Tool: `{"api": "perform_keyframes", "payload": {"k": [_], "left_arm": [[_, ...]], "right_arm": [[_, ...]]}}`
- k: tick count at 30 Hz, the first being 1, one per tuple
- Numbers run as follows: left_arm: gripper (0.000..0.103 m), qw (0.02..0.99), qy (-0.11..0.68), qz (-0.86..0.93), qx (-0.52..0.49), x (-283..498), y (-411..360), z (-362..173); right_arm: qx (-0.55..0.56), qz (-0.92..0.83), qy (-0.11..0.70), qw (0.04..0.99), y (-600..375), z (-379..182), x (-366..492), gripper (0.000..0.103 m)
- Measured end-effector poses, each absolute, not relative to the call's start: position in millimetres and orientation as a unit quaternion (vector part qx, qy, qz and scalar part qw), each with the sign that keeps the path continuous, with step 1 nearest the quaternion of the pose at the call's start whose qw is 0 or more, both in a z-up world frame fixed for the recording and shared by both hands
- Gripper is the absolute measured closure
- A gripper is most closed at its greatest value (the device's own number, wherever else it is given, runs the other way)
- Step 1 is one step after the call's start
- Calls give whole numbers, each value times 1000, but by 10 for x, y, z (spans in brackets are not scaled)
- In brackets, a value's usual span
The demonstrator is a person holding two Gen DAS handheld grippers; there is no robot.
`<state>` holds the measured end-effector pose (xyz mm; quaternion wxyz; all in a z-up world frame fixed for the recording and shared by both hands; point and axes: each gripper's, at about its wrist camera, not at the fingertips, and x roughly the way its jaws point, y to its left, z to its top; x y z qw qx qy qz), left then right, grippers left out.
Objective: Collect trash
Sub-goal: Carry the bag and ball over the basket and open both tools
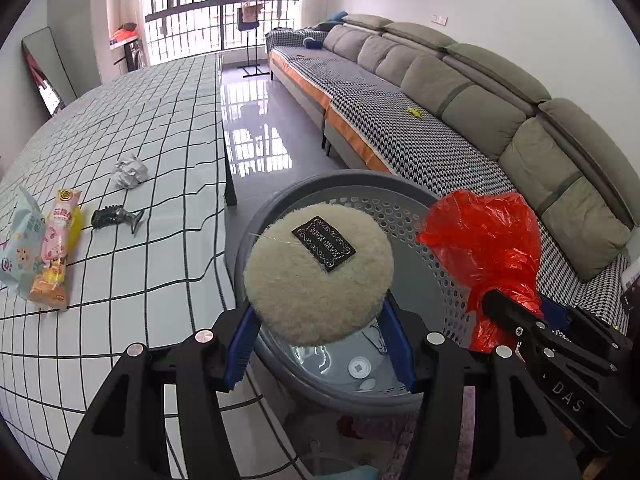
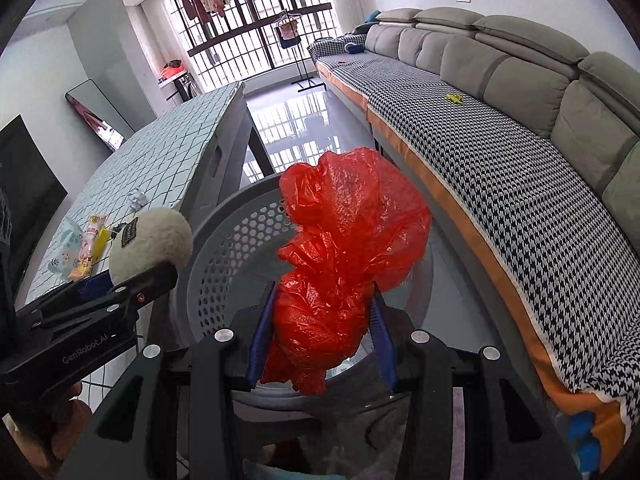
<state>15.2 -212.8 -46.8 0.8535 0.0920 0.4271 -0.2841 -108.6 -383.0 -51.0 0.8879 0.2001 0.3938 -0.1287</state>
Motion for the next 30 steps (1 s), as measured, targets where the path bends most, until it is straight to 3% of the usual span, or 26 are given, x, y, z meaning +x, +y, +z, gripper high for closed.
{"api": "perform_keyframes", "payload": {"k": [30], "left_arm": [[47,832,464,-280,118,287,-2457,-743]], "right_arm": [[216,-105,424,873,-4051,-837,-826,60]]}}
